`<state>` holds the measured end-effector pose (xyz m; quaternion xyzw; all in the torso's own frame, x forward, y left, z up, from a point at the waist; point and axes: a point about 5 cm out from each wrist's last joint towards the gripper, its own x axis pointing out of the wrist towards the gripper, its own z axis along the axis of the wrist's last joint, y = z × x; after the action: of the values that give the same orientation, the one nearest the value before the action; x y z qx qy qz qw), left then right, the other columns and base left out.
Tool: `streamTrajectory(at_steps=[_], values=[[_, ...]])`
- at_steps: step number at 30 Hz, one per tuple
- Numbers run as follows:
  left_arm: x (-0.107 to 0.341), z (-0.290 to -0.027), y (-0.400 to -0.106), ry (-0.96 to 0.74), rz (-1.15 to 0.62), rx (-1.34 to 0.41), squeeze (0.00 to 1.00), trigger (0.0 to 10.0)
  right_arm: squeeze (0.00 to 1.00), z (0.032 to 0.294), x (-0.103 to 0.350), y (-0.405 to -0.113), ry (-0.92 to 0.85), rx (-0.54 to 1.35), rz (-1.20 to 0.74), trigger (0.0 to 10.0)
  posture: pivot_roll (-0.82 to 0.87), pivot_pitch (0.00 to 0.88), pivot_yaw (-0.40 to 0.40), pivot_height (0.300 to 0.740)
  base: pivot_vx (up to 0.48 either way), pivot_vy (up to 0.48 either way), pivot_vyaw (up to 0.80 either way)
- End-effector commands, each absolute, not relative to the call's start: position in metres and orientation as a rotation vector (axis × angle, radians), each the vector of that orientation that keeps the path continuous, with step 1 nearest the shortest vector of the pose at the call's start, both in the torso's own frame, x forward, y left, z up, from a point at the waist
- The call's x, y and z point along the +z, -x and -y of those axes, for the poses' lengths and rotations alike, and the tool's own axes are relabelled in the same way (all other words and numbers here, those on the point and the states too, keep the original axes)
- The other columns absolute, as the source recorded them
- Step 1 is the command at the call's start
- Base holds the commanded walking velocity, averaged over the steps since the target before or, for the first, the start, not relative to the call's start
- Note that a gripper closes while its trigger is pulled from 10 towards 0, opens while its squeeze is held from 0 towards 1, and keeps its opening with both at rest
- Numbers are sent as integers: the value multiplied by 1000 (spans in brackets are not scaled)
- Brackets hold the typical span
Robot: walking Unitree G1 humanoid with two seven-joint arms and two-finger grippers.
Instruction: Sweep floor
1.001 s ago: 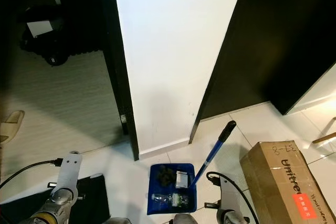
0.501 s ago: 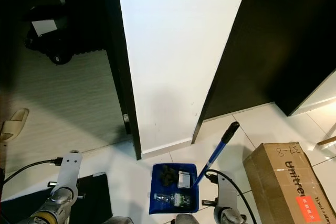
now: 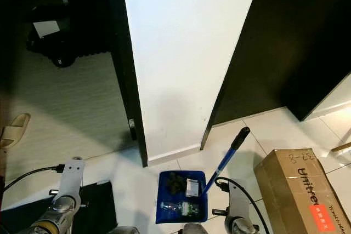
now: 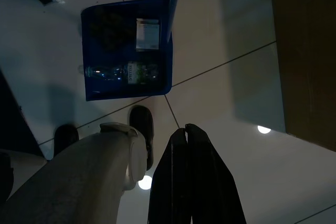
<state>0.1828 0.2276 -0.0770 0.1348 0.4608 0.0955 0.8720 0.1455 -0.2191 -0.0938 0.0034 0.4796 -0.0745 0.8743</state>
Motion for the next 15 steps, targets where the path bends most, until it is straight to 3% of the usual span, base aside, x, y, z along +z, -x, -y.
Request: streamTrajectory(at_steps=[1, 15], values=[[-77, -238, -177, -321, -989, 208, 0, 10000, 0, 217, -94, -146, -8, -152, -1010, 10000, 69, 0, -11, 740, 0, 0, 0], [-76, -238, -180, -328, -990, 201, 0, 10000, 0, 214, -96, -143, -1, -148, -1021, 10000, 72, 0, -8, 740, 0, 0, 0]])
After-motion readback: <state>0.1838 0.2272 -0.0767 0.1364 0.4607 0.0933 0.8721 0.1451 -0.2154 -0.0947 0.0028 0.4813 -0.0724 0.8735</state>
